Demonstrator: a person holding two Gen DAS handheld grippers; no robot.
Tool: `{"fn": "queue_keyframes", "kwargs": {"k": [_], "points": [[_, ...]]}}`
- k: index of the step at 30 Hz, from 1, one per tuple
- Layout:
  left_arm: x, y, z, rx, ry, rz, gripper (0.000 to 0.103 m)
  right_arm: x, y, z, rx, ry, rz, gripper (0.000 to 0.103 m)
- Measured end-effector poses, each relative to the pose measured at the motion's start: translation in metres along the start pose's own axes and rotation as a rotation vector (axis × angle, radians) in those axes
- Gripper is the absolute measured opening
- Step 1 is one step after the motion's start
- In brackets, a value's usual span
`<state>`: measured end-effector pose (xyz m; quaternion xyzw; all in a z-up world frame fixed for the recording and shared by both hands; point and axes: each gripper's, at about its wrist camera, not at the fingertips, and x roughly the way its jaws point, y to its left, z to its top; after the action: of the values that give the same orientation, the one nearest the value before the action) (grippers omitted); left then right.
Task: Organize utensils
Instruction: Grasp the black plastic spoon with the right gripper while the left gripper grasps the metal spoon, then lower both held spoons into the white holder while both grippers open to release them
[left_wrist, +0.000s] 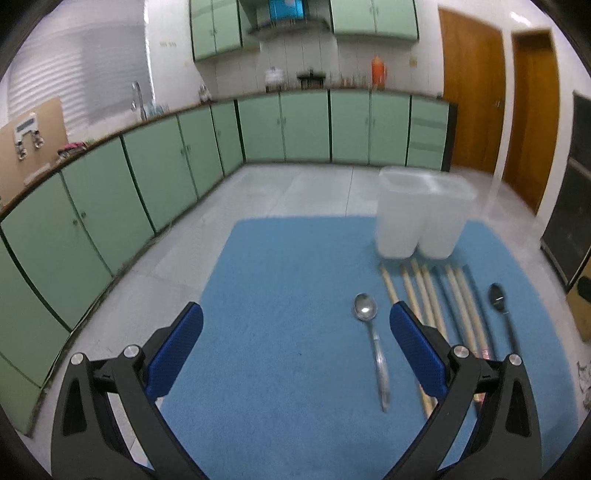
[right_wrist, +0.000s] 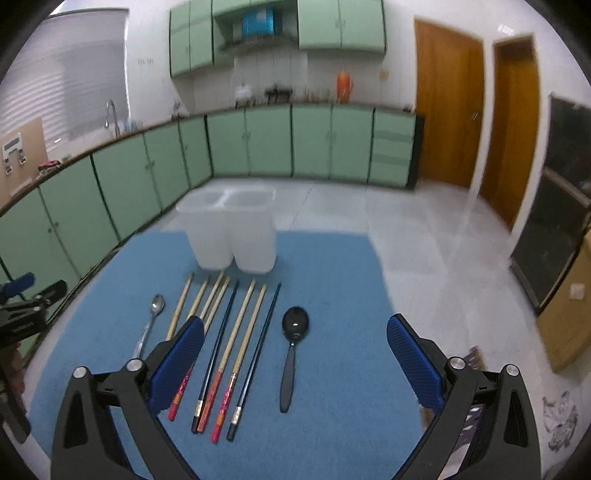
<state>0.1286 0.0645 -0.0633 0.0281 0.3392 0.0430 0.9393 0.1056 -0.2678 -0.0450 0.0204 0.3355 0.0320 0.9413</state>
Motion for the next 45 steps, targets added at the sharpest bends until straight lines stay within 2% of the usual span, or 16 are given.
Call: {"fn": "queue_keyframes", "kwargs": {"k": [1, 3, 6, 10, 11, 15, 20, 23, 29, 32, 35, 37, 41, 45], "points": [[0.014, -0.001, 0.005, 0.004, 0.032, -0.019, 0.098, 0.015, -0.004, 0.005, 0.015, 0.045, 0.025, 0.091], [0.038, -0.007, 0.011, -0.004, 0.091, -0.041, 0.098, 0.042, -0.009, 0.012, 0.048, 0.122, 0.057, 0.081], [0.067, -0.018, 0.017, -0.013, 0.159, -0.085, 0.098, 0.075, -0.013, 0.017, 0.087, 0.203, 0.083, 0.078], [0.1, -0.041, 0.017, 0.017, 0.22, -0.092, 0.096, 0.11, 0.0, 0.014, 0.004, 0.28, 0.018, 0.072], [0.107, -0.044, 0.016, 0.023, 0.234, -0.092, 0.095, 0.117, 0.002, 0.013, -0.009, 0.295, 0.011, 0.068], [0.13, -0.05, 0.013, 0.028, 0.299, -0.106, 0.079, 0.143, 0.002, 0.007, -0.01, 0.369, 0.009, 0.059], [0.141, -0.054, 0.01, 0.019, 0.328, -0.14, 0.078, 0.163, -0.003, 0.003, 0.006, 0.408, 0.01, 0.055], [0.144, -0.054, 0.008, 0.01, 0.346, -0.161, 0.07, 0.17, -0.004, 0.002, 0.012, 0.426, 0.011, 0.053], [0.155, -0.055, 0.003, -0.029, 0.388, -0.221, 0.061, 0.179, -0.008, 0.0, 0.038, 0.44, 0.015, 0.047], [0.157, -0.057, 0.003, -0.023, 0.382, -0.214, 0.057, 0.181, -0.009, 0.002, 0.036, 0.438, 0.011, 0.043], [0.154, -0.058, 0.007, -0.037, 0.385, -0.226, 0.042, 0.182, -0.013, 0.002, 0.03, 0.435, 0.005, 0.035], [0.152, -0.059, 0.01, -0.041, 0.388, -0.237, 0.027, 0.183, -0.016, 0.001, 0.029, 0.429, 0.014, 0.035], [0.145, -0.063, 0.01, -0.047, 0.365, -0.275, 0.027, 0.178, -0.019, -0.001, 0.035, 0.393, 0.027, 0.034], [0.118, -0.062, 0.01, -0.035, 0.262, -0.297, 0.027, 0.153, -0.026, 0.003, 0.05, 0.237, 0.106, 0.034]]}}
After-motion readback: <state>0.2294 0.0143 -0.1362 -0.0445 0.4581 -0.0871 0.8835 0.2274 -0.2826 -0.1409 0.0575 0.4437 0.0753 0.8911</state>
